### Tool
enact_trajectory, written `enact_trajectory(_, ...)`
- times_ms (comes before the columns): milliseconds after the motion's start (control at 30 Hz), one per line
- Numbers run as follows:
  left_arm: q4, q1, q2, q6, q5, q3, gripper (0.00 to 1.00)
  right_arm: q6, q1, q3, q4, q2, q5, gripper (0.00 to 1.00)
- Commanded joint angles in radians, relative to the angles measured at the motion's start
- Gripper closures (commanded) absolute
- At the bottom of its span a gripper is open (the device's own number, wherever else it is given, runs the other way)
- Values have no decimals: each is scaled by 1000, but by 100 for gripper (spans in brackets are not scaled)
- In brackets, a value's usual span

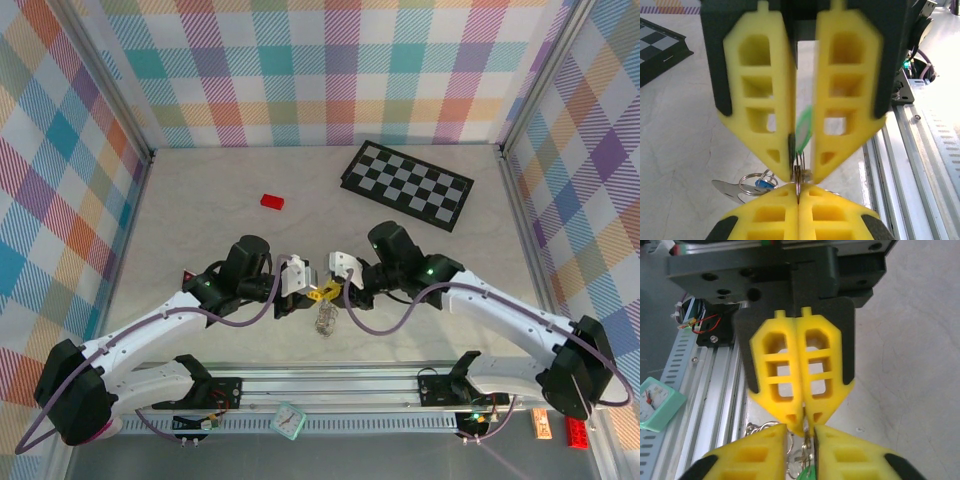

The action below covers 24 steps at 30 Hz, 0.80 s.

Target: Put the keys on the keyring

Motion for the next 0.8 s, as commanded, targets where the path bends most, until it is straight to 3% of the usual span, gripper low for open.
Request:
enact_trajectory(0,84,-2,-34,-22,16,-29,100,28,-22,-44,23,-75,17,74)
enact_trajectory(400,151,-2,-56,-38,24,-74,100,60,-23,-70,48,-43,20,70)
enact_trajectory(667,160,-2,-63,-43,14,-79,100,41,-25,-51,6,-44,37,99)
enact_trajectory(767,172,-2,-70,-50,6,-86,100,35,-24,-50,-9,-47,66,100)
